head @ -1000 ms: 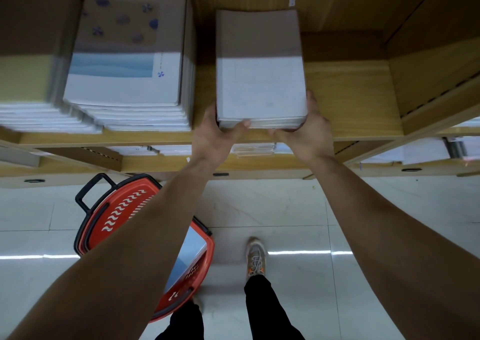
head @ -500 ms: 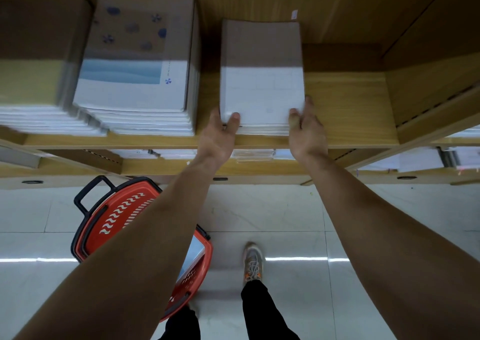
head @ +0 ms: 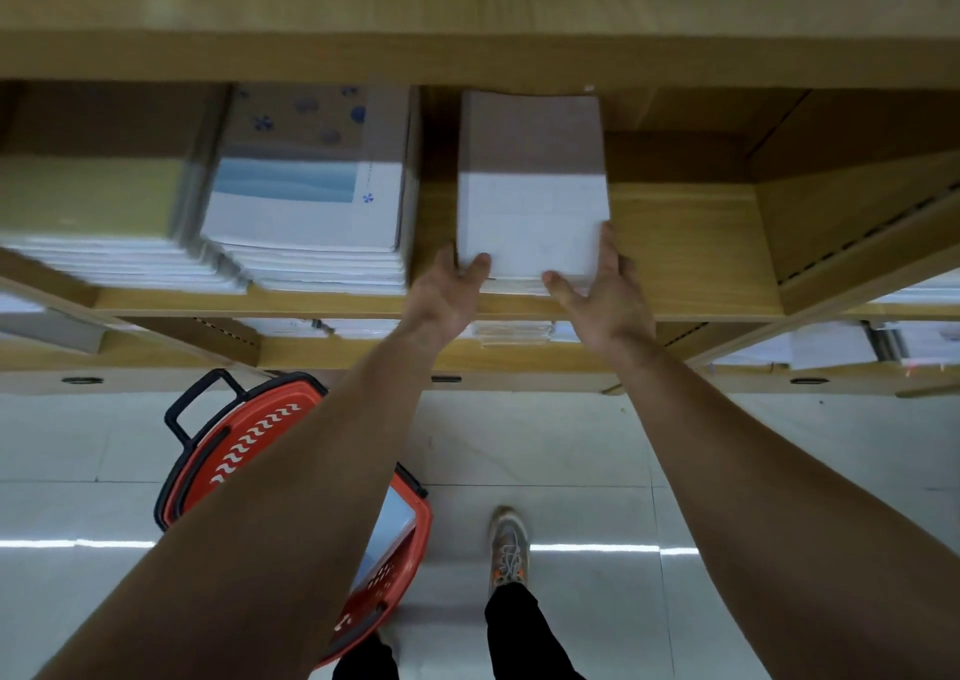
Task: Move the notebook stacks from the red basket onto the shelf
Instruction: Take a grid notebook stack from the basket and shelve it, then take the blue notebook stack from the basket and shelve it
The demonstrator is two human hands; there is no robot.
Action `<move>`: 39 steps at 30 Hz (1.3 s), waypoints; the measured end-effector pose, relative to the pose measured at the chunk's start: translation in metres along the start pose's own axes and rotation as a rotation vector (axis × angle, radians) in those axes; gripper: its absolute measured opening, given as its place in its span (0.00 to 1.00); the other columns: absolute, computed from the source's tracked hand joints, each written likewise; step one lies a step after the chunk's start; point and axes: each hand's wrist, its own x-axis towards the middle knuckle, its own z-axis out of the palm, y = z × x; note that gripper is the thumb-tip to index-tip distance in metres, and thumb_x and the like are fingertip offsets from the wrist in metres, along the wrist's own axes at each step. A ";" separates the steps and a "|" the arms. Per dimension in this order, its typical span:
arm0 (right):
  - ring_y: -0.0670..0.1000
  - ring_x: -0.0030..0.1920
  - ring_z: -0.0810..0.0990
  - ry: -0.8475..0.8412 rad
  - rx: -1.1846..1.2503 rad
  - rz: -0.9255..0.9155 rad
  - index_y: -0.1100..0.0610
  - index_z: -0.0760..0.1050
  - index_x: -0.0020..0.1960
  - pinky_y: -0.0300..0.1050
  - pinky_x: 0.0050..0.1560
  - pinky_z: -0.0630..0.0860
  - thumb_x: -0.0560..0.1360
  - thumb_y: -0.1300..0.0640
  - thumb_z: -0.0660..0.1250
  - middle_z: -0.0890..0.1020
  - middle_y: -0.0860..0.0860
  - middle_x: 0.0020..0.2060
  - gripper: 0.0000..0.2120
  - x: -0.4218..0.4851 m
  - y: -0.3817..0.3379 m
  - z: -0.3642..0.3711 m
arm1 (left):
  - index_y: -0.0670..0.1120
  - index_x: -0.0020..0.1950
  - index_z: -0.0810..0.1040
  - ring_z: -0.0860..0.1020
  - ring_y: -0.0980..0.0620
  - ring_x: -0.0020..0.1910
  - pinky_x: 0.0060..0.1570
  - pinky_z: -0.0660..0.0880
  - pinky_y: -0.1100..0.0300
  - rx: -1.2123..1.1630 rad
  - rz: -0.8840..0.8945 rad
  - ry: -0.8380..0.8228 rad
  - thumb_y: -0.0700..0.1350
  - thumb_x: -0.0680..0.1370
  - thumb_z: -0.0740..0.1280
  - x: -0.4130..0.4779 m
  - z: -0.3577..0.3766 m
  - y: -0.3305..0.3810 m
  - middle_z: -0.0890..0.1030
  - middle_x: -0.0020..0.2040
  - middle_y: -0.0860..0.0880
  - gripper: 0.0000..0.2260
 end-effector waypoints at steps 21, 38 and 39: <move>0.64 0.68 0.72 -0.337 -0.072 0.308 0.57 0.60 0.78 0.60 0.64 0.74 0.77 0.41 0.66 0.69 0.60 0.70 0.36 -0.227 0.007 0.349 | 0.56 0.72 0.67 0.80 0.43 0.58 0.58 0.77 0.46 0.721 -0.241 -0.290 0.66 0.74 0.62 -0.091 -0.185 -0.416 0.79 0.63 0.49 0.29; 0.63 0.77 0.63 -0.464 -0.115 0.435 0.60 0.49 0.82 0.56 0.70 0.69 0.80 0.40 0.65 0.59 0.64 0.78 0.42 -0.227 0.130 0.635 | 0.47 0.69 0.72 0.78 0.43 0.61 0.59 0.76 0.46 0.841 -0.150 -0.411 0.57 0.77 0.67 0.027 -0.078 -0.655 0.78 0.64 0.45 0.24; 0.64 0.78 0.62 -0.466 -0.114 0.463 0.60 0.45 0.83 0.57 0.71 0.70 0.80 0.39 0.64 0.57 0.64 0.79 0.44 -0.226 0.133 0.646 | 0.47 0.70 0.71 0.78 0.44 0.61 0.57 0.76 0.50 0.841 -0.142 -0.415 0.56 0.78 0.68 0.030 -0.073 -0.664 0.78 0.64 0.46 0.24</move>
